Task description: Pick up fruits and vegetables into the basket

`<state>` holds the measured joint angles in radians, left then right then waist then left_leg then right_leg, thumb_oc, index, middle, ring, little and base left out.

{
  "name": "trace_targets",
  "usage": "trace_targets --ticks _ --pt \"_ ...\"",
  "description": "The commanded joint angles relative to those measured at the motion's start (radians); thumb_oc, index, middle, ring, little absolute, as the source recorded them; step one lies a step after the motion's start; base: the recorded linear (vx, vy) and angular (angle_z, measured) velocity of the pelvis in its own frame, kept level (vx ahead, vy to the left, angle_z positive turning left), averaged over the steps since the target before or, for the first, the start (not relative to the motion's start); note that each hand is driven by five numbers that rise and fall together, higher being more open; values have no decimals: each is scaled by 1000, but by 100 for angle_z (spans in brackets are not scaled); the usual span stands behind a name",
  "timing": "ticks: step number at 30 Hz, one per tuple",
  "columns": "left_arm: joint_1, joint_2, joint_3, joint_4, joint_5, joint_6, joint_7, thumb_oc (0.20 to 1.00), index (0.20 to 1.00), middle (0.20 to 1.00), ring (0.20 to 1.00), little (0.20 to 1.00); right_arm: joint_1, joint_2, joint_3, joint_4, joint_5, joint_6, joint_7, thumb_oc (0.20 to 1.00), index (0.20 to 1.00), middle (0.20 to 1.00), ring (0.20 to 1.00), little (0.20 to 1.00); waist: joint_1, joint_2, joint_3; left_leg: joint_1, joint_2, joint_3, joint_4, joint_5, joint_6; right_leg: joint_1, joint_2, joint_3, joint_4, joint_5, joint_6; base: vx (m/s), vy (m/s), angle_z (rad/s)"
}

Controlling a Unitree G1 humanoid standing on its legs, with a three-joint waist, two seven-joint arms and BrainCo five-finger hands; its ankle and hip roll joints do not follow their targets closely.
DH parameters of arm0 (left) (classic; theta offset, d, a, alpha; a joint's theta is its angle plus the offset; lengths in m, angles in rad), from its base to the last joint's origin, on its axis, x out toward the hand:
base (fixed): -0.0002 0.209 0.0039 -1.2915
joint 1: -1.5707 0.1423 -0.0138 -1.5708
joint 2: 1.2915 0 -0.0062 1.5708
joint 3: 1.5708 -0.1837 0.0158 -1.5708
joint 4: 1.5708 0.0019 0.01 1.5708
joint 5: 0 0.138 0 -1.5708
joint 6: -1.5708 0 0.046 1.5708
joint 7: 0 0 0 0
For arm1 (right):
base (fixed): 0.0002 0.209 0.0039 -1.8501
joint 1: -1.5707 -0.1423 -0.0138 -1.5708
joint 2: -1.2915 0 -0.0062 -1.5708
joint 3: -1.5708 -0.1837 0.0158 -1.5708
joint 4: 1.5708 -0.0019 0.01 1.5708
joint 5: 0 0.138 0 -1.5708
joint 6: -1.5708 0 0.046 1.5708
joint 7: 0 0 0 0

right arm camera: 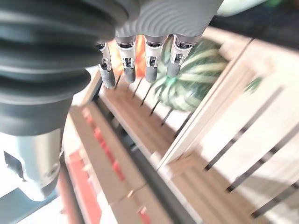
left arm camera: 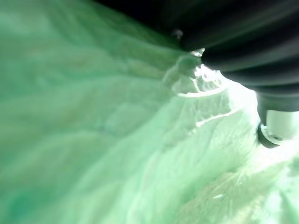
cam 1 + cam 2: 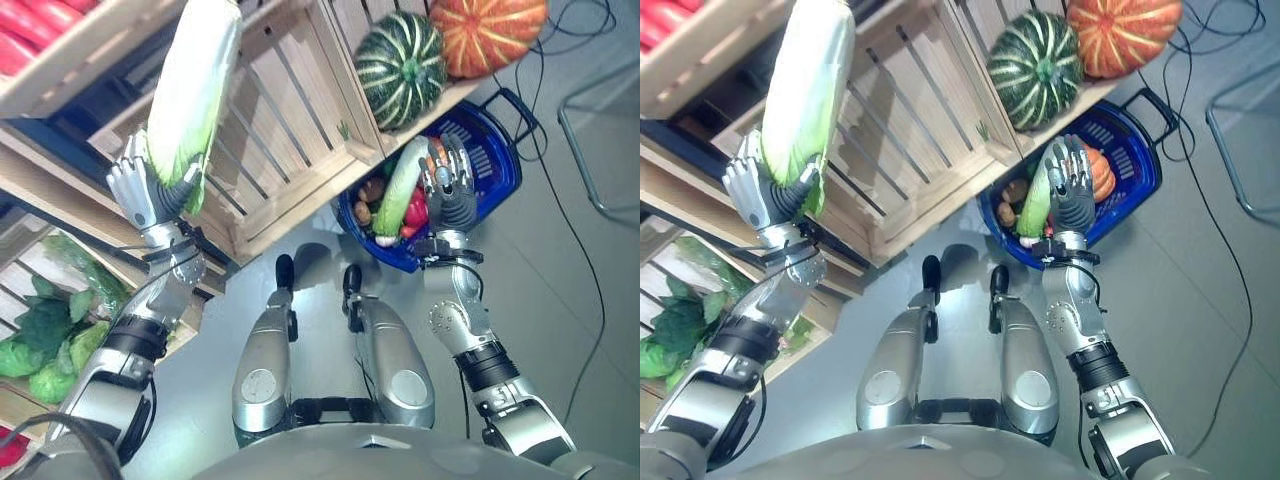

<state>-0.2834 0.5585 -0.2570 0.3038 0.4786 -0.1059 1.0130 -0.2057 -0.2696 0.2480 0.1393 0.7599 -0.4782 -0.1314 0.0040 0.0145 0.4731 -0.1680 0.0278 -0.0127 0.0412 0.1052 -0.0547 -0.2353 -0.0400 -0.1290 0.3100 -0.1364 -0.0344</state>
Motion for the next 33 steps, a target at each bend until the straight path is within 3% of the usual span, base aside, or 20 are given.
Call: trace_targets --ticks 1,4,9,21,24,33 --pt "22 -10 17 -65 22 -111 -77 200 200 200 200 200 48 -8 -6 -67 -47 -15 49 1000 1000 1000 1000 1000 -10 -20 -170 45 -76 -28 -26 -86 2 162 -5 -3 -292 123 84 118 -1 21" --pt "58 -20 2 -147 -6 -190 -208 200 200 200 200 200 55 -2 -5 -90 -59 21 71 1000 1000 1000 1000 1000 7 -21 -233 111 -68 -41 -72 -84 6 230 -8 -14 -342 139 88 117 -6 15" --pt "59 -33 -51 -225 -90 -254 -366 200 200 200 200 200 49 -6 18 -98 -66 66 158 1000 1000 1000 1000 1000 20 -21 -296 172 -57 -49 -128 -81 13 287 -7 -33 -392 152 94 66 -5 9" --pt "59 -10 -146 -297 -249 -356 -649 200 200 200 200 200 20 -63 54 -106 33 140 349 1000 1000 1000 1000 1000 25 -29 -350 240 -49 -20 -128 -116 25 341 -19 -43 -397 142 110 25 -7 4" --pt "55 -14 -167 -312 -331 -334 -769 200 200 200 200 200 16 -72 67 -107 28 150 382 1000 1000 1000 1000 1000 25 -28 -358 248 -49 -17 -128 -122 30 346 -21 -41 -397 141 116 0 0 0" --pt "49 23 -219 -319 -360 -242 -924 200 200 200 200 200 1 -104 88 -143 79 142 438 1000 1000 1000 1000 1000 22 -21 -378 261 -49 -6 -128 -132 40 350 -26 -37 -397 142 127 0 0 0"
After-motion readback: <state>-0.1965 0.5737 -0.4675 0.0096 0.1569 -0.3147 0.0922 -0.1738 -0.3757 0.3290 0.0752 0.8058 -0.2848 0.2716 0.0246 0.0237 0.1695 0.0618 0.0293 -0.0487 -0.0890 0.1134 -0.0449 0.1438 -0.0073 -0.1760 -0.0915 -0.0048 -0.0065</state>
